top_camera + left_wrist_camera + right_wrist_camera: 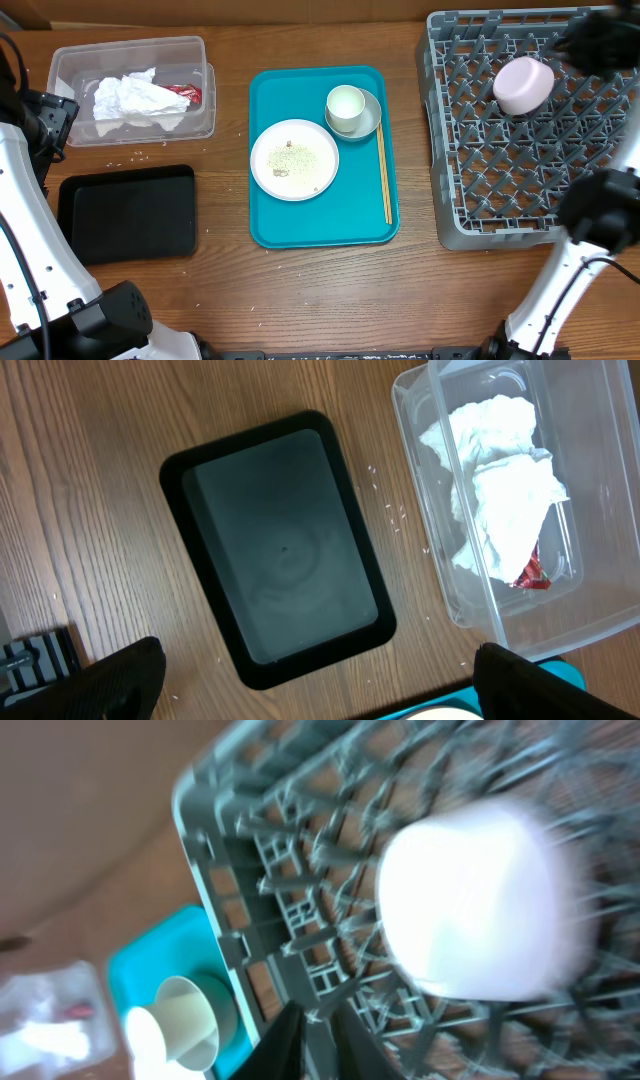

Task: Sort waste into correct bins and load items into the dishwasher
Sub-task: 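Release the pink bowl and move the right gripper back over the white cup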

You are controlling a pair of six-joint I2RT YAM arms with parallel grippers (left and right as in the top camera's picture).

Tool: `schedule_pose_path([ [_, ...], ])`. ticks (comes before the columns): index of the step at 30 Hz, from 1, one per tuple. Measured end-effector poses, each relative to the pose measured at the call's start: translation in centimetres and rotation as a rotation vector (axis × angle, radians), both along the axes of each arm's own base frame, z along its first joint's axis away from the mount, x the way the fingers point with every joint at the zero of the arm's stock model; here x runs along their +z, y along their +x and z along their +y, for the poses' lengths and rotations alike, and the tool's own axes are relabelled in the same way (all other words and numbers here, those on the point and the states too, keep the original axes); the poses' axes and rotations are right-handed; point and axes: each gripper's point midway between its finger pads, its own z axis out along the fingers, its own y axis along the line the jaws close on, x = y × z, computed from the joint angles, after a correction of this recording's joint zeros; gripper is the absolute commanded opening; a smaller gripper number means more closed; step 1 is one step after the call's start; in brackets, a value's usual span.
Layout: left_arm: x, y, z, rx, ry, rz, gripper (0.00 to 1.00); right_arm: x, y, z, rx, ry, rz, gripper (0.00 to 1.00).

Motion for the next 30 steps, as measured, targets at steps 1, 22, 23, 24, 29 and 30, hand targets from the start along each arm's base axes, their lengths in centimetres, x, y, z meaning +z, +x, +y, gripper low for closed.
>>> schedule_pose_path([
  [1, 0.0, 0.0, 0.0, 0.0, 0.0, 0.0, 1.0, -0.9, 0.3, 2.0, 0.042, -0.041, 0.02, 0.06],
  [22, 0.0, 0.0, 0.0, 0.0, 0.0, 0.0, 1.0, -7.9, -1.4, -4.5, -0.156, -0.465, 0.25, 0.08],
  [23, 0.0, 0.0, 0.0, 0.0, 0.0, 0.0, 1.0, -6.8, -1.5, -5.5, -0.18, -0.479, 0.237, 0.08],
  [24, 0.0, 0.0, 0.0, 0.0, 0.0, 0.0, 1.0, -5.7, -1.4, -6.3, -0.203, -0.492, 0.219, 0.09],
  [29, 0.0, 0.0, 0.0, 0.0, 0.0, 0.0, 1.0, -4.0, -0.8, -6.5, -0.216, -0.507, 0.172, 0.04],
  [30, 0.0, 0.0, 0.0, 0.0, 0.0, 0.0, 1.0, -4.2, -0.5, -6.0, -0.204, -0.49, 0.164, 0.04],
])
